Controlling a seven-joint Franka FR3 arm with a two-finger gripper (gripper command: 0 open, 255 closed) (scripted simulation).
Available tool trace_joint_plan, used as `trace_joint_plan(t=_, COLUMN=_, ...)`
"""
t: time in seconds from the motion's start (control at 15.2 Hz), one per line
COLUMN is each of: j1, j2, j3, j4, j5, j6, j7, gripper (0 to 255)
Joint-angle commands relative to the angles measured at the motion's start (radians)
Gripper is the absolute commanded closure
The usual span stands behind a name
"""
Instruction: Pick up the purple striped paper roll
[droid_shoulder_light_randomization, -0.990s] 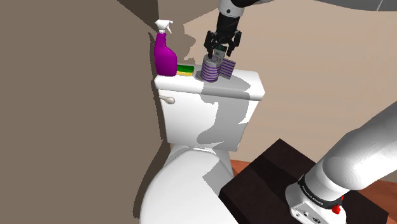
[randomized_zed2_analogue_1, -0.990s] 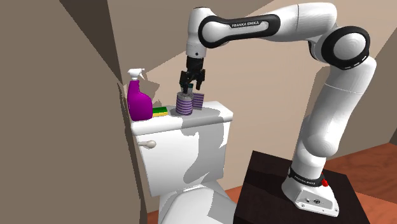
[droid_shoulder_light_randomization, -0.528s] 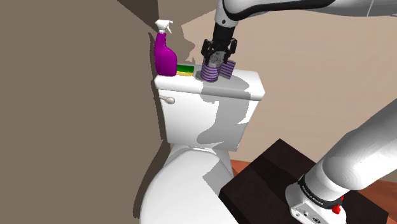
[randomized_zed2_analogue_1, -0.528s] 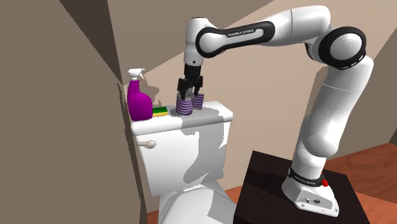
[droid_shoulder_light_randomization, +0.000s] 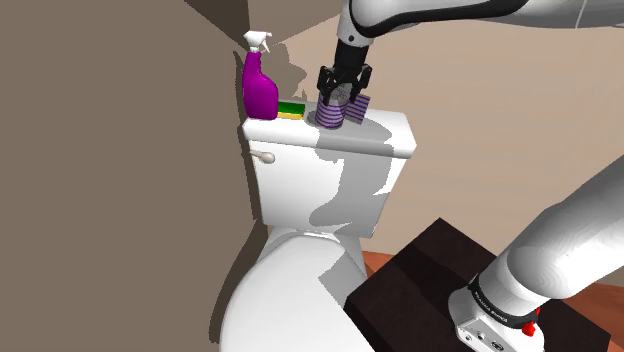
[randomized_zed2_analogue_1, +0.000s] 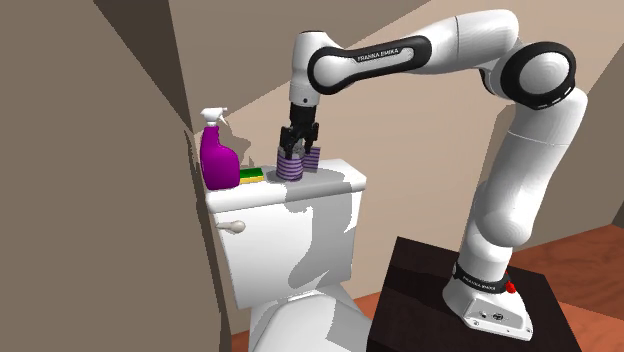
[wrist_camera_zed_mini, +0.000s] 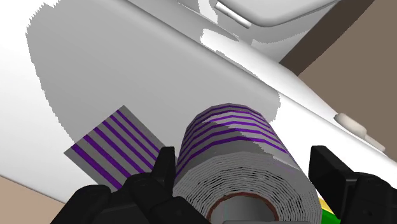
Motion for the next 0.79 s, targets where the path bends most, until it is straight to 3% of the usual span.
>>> trace_joint_plan(t=0.0, j1=0.000, j2=0.001, j3=0.000, j4=-0.001, j5=0.000, j6=0.000, j7=0.000, gripper=255)
trace_joint_plan(t=0.2, j1=0.000, j2=0.001, j3=0.000, j4=0.000, j5=0.000, j6=-0.001, j7=0.000, gripper=255)
trace_joint_plan(t=0.73, j1=0.000, j2=0.011, j3=0.000, j4=0.119, j5=-0.002, j6=-0.110, j7=-0.001, gripper=255)
